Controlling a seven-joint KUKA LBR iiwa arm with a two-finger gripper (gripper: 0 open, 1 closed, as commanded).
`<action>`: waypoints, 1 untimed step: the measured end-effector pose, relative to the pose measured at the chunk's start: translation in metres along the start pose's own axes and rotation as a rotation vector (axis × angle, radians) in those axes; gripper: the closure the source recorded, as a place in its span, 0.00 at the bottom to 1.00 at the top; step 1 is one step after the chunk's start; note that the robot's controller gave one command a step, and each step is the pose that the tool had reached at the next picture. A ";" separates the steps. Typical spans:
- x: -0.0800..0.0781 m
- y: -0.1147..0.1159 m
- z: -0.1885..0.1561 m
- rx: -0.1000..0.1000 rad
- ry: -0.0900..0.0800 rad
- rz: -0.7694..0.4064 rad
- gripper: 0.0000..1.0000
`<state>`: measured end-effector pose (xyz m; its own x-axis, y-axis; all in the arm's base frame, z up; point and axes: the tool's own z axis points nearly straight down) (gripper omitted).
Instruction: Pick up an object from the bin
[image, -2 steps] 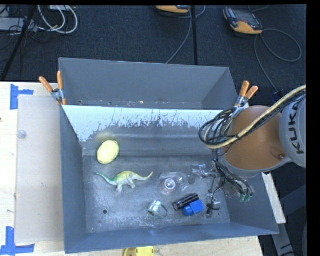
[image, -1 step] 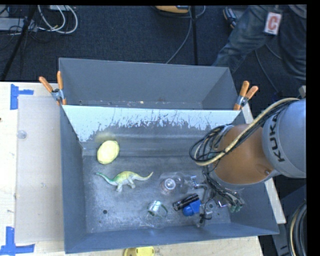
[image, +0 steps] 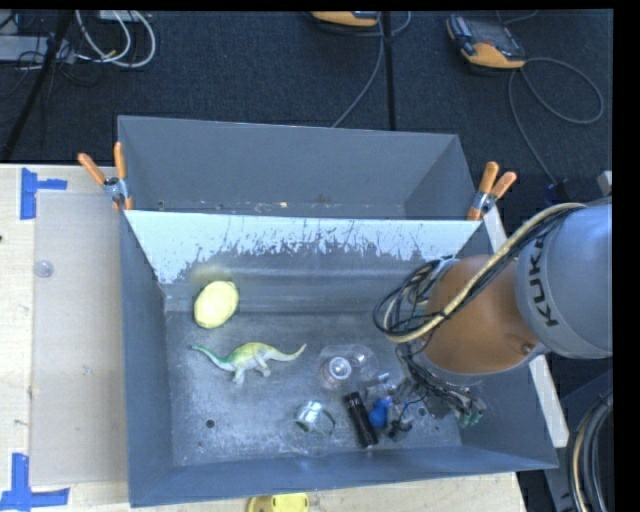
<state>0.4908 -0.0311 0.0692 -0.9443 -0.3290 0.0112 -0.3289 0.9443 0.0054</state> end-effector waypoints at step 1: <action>0.000 0.000 0.000 0.000 0.000 0.000 1.00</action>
Offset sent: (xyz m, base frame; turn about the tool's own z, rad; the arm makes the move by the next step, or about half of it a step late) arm 0.0000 -0.0001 0.0295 0.0000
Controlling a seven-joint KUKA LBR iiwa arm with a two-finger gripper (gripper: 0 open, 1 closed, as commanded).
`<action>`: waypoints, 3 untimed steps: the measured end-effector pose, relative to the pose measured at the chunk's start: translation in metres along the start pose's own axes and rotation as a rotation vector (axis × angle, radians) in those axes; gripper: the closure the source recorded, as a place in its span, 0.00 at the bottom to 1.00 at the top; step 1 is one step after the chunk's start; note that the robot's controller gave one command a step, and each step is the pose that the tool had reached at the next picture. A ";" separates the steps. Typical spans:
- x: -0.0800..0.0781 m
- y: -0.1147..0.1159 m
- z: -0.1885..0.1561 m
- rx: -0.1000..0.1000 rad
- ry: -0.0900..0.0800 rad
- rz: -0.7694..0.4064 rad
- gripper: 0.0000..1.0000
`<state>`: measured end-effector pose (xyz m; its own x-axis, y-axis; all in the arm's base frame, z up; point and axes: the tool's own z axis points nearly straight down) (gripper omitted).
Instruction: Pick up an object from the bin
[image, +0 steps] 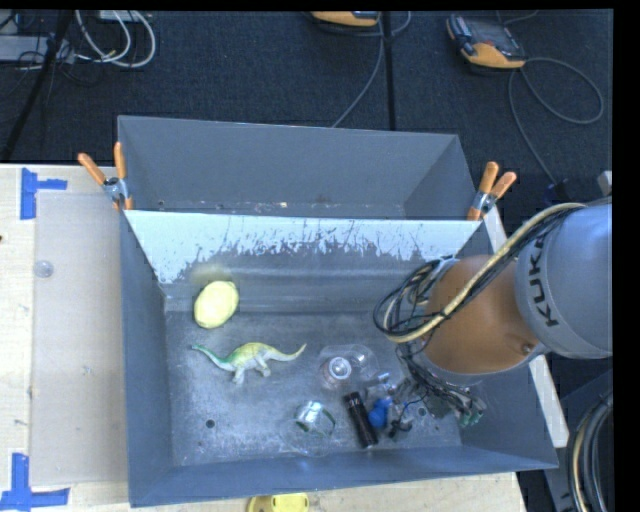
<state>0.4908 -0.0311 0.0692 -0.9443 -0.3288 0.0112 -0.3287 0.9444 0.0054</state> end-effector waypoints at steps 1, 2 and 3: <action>0.001 0.000 -0.003 -0.001 0.003 0.000 1.00; 0.001 0.001 -0.011 0.000 0.002 0.001 1.00; 0.000 0.001 -0.015 0.000 0.000 0.001 1.00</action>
Offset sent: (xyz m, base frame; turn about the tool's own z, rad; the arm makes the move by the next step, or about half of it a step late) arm 0.0000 0.0000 0.0170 0.0000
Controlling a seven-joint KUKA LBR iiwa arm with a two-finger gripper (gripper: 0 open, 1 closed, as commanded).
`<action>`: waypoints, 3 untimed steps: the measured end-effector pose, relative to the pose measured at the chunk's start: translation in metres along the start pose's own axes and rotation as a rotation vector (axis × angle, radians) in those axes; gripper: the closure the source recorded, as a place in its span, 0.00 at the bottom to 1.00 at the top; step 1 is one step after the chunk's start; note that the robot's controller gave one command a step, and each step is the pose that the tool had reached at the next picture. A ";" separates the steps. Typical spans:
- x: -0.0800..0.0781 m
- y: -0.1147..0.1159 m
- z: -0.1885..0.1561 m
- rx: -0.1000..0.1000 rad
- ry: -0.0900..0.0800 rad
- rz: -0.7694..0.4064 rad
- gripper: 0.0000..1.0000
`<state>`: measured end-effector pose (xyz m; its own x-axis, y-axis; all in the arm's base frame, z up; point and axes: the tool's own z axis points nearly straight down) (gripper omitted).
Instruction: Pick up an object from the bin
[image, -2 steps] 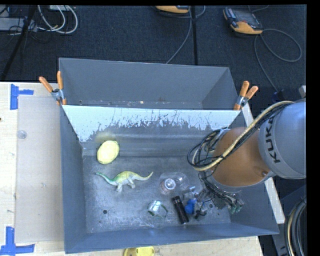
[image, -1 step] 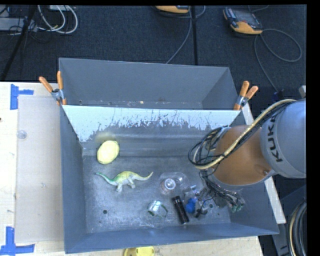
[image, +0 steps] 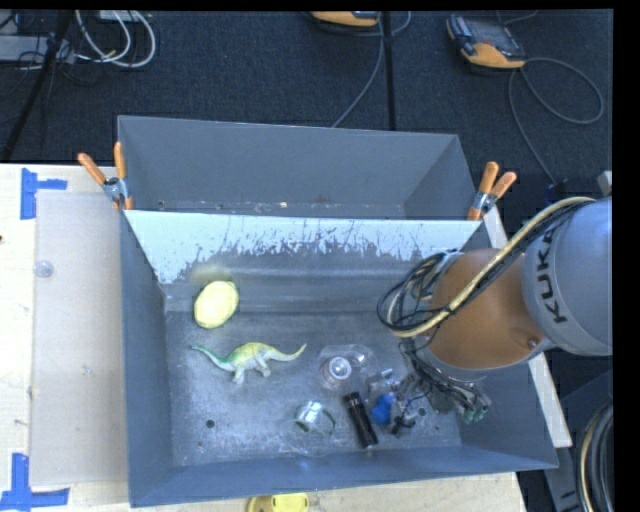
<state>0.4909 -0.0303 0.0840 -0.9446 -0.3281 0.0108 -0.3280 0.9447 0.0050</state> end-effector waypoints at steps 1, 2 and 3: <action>0.000 0.000 -0.002 -0.001 0.001 0.000 1.00; 0.001 0.001 -0.004 -0.001 0.003 0.001 1.00; 0.002 0.001 -0.014 -0.003 0.007 0.002 1.00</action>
Offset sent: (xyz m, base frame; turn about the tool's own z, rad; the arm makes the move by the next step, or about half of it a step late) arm 0.0001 0.0000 0.0254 0.0000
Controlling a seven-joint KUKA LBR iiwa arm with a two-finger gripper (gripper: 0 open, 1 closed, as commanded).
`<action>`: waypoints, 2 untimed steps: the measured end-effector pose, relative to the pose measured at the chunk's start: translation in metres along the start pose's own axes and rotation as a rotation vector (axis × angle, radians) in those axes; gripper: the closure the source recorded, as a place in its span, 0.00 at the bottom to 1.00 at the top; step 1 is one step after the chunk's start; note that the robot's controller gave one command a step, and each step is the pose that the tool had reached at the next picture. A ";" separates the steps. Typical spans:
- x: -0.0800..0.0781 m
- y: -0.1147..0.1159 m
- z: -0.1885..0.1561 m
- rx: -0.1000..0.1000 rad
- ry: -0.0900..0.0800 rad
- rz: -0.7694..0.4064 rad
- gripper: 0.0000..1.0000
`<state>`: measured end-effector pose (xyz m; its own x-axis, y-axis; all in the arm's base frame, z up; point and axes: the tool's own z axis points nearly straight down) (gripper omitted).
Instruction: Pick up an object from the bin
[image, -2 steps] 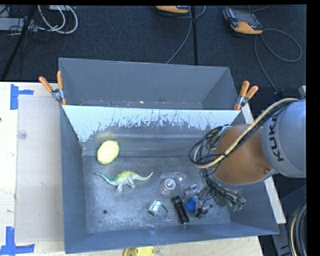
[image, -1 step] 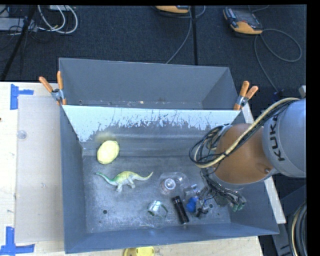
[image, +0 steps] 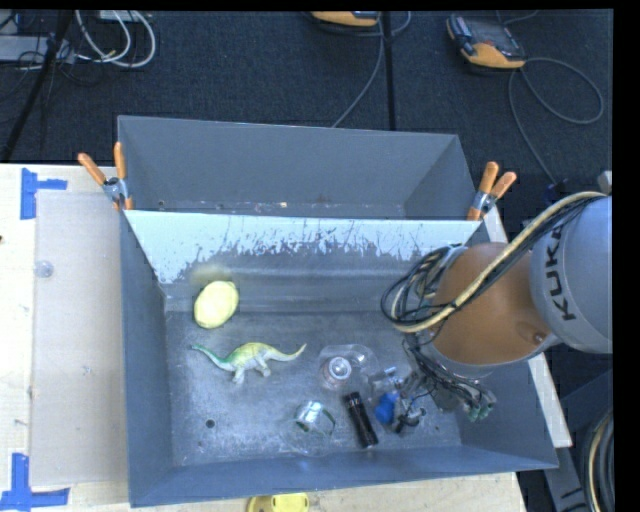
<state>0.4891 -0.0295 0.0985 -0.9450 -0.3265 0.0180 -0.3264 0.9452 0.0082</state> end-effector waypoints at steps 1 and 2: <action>0.000 0.000 -0.016 0.001 -0.002 0.001 1.00; -0.001 0.000 -0.025 0.002 -0.005 0.002 1.00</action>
Offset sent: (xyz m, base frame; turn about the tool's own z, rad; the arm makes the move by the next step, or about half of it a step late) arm 0.0001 -0.0001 0.0166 0.0000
